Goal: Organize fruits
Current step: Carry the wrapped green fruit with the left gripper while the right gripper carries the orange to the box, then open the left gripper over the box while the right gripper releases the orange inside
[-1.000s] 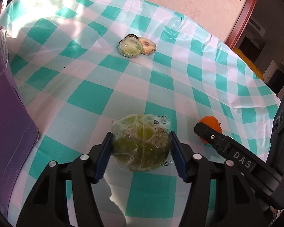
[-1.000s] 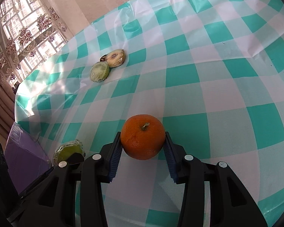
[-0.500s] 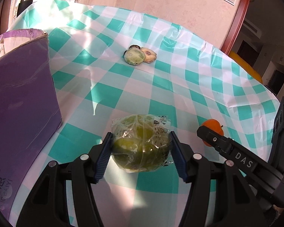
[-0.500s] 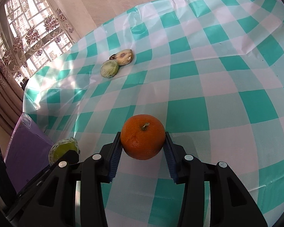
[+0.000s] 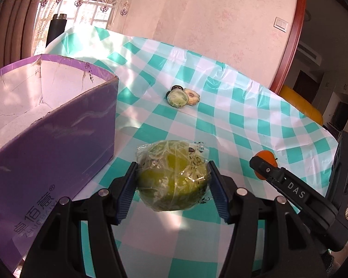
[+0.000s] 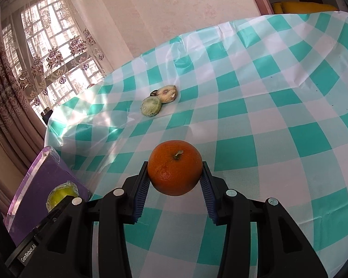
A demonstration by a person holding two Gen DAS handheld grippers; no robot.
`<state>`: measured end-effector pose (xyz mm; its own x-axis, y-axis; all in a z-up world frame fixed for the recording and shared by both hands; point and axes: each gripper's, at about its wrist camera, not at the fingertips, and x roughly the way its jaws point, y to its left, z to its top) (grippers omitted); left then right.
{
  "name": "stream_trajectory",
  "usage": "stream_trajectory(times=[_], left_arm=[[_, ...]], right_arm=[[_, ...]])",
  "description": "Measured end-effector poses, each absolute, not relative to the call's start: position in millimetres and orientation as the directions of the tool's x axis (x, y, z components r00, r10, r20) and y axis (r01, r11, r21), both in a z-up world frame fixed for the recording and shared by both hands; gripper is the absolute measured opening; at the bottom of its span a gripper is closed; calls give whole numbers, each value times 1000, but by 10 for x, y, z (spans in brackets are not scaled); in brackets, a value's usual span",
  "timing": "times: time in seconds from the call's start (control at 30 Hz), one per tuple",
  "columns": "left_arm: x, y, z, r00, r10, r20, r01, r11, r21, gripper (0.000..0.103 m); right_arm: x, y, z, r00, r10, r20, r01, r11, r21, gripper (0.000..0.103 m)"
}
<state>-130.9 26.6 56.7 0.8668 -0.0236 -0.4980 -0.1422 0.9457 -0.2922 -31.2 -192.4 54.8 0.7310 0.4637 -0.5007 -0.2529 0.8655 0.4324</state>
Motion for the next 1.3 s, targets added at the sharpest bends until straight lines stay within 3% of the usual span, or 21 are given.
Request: stream_trajectory(times=[0.37, 0.9, 1.3], left_arm=[[-1919, 441, 1204, 935, 83, -345, -163, 964, -208, 59], [-2471, 1254, 1435, 887, 251, -387, -343, 920, -191, 59], [-2738, 1907, 1224, 766, 380, -518, -522, 839, -156, 59]], right_arm=[[-538, -1611, 750, 710, 522, -472, -345, 843, 413, 43], [-1021, -666, 1125, 628, 631, -456, -596, 766, 238, 43], [-1244, 252, 1359, 536, 687, -490, -743, 660, 111, 43]])
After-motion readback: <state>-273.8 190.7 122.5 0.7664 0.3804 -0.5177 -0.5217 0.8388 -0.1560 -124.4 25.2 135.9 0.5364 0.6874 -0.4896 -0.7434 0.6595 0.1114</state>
